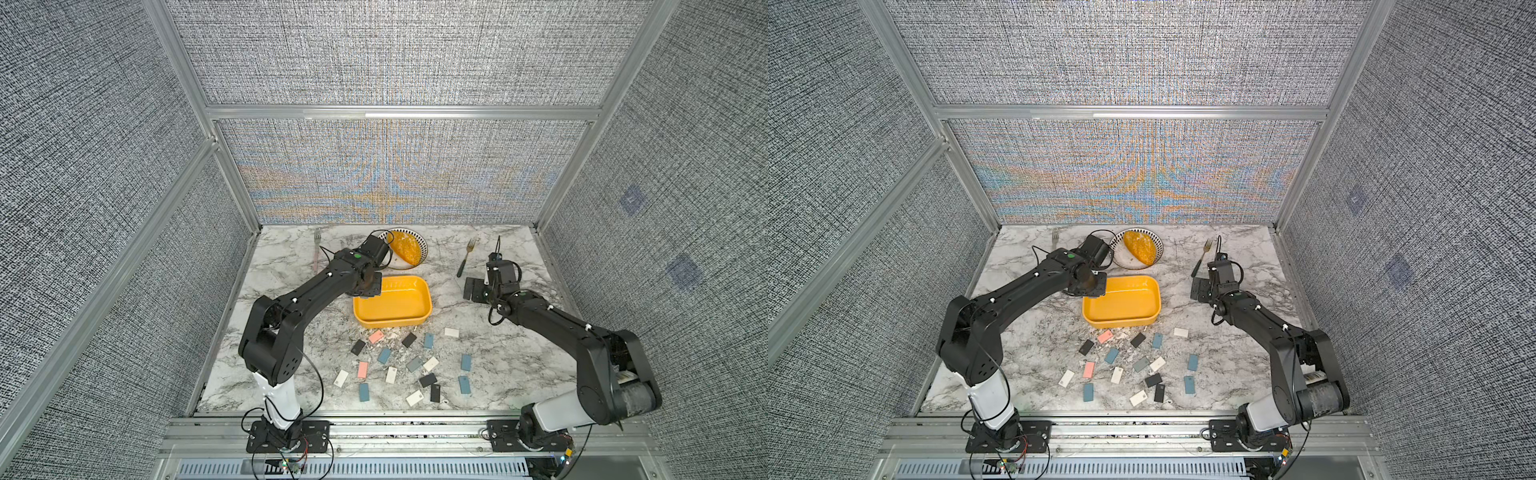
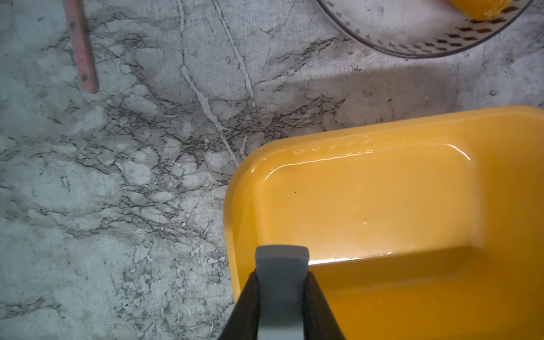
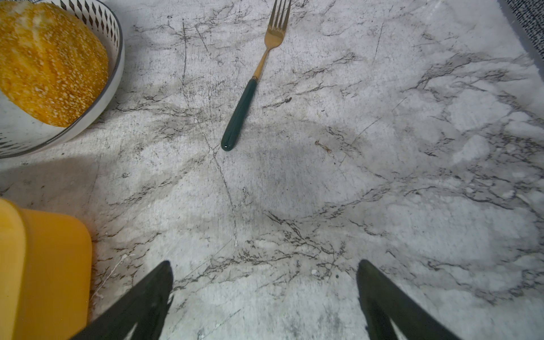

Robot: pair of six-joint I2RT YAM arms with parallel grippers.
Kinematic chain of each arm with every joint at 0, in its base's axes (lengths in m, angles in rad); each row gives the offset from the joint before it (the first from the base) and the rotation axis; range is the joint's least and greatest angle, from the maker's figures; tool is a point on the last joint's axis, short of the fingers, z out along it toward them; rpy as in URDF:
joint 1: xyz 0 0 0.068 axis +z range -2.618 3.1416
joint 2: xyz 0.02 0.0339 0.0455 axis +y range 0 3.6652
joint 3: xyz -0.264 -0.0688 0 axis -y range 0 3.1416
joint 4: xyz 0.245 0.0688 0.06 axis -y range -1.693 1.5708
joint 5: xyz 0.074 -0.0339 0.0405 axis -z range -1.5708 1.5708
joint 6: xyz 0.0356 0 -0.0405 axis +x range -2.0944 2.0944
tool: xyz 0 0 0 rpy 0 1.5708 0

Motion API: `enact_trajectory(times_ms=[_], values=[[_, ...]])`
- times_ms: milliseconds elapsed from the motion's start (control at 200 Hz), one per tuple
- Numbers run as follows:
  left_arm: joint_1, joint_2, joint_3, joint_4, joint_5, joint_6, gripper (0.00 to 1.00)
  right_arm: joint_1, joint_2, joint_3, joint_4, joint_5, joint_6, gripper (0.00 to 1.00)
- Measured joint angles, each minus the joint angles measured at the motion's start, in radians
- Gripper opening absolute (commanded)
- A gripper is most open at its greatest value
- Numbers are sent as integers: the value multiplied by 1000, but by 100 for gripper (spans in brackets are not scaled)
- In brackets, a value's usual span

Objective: Put the eraser in the storage box
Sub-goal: Place the eraser in the storage box.

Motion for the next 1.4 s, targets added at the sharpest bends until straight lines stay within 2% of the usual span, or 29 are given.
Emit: enact_trajectory(times_ms=[495, 1071, 1401], values=[[2, 228, 115, 23, -16, 6, 22, 0, 15, -1, 0, 3, 0, 98], [10, 296, 104, 58, -24, 0, 23, 0, 21, -3, 0, 6, -3, 98], [10, 294, 90, 81, -24, -10, 37, 0, 21, -3, 0, 5, -6, 98]])
